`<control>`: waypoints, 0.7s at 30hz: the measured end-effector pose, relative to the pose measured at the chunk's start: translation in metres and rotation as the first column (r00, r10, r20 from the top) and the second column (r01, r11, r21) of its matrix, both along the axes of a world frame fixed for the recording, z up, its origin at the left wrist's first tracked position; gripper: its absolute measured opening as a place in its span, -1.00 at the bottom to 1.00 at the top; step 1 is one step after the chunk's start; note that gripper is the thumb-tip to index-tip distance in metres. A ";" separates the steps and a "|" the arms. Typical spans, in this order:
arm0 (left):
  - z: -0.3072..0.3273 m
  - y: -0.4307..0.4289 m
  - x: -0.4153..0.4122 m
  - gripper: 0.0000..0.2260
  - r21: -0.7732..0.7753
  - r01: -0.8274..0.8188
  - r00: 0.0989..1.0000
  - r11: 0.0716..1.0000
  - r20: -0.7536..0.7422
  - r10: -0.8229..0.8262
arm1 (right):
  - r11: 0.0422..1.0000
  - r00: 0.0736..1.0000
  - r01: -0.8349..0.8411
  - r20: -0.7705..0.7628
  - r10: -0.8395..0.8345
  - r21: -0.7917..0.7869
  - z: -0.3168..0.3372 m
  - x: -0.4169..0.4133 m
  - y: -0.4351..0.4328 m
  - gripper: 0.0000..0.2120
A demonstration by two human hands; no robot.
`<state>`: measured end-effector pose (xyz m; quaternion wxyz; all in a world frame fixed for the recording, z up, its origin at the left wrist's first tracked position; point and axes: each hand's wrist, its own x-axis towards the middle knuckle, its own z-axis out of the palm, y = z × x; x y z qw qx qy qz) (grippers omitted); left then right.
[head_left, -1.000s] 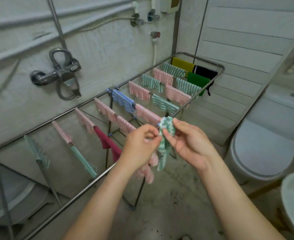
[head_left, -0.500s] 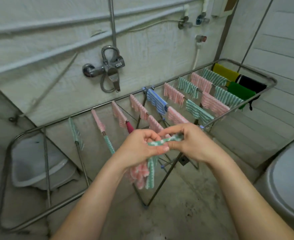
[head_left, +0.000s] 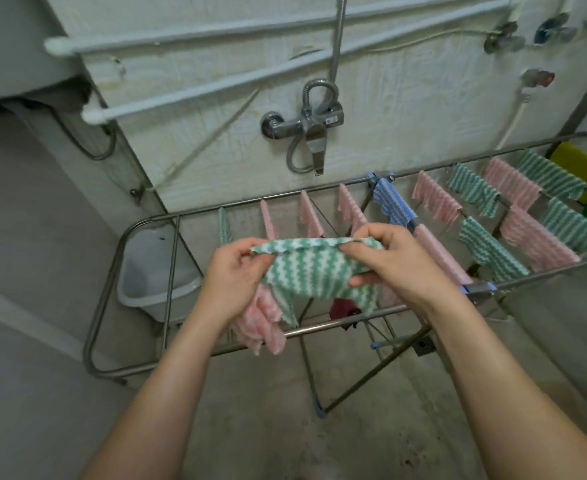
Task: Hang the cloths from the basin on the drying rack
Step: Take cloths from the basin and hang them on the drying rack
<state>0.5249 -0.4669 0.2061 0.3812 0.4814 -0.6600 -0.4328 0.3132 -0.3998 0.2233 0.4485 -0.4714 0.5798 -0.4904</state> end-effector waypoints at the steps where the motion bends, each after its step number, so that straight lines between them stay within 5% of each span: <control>1: 0.005 0.000 0.006 -0.79 0.034 -0.022 0.999 0.999 -0.048 0.023 | 0.999 0.996 -0.054 0.076 0.054 0.004 0.000 0.002 -0.004 -0.88; 5: 0.025 -0.001 0.048 -0.83 0.211 -0.016 0.979 0.977 -0.195 0.058 | 0.961 0.907 -0.276 0.334 0.255 0.015 0.005 0.016 -0.019 -0.82; 9: 0.021 -0.016 0.092 -0.83 0.401 0.013 0.986 0.916 -0.158 0.054 | 0.942 0.817 -0.319 0.533 0.221 0.099 -0.017 0.047 -0.048 -0.76; 15: -0.061 -0.065 0.132 -0.85 0.374 -0.147 0.975 0.916 0.208 0.071 | 0.893 0.940 -0.115 0.339 -0.044 0.436 -0.102 0.105 -0.104 -0.79; 21: -0.105 -0.094 0.160 -0.72 0.334 -0.237 0.938 0.912 0.322 0.126 | 0.875 0.990 -0.058 0.142 -0.012 0.481 -0.140 0.143 -0.141 -0.84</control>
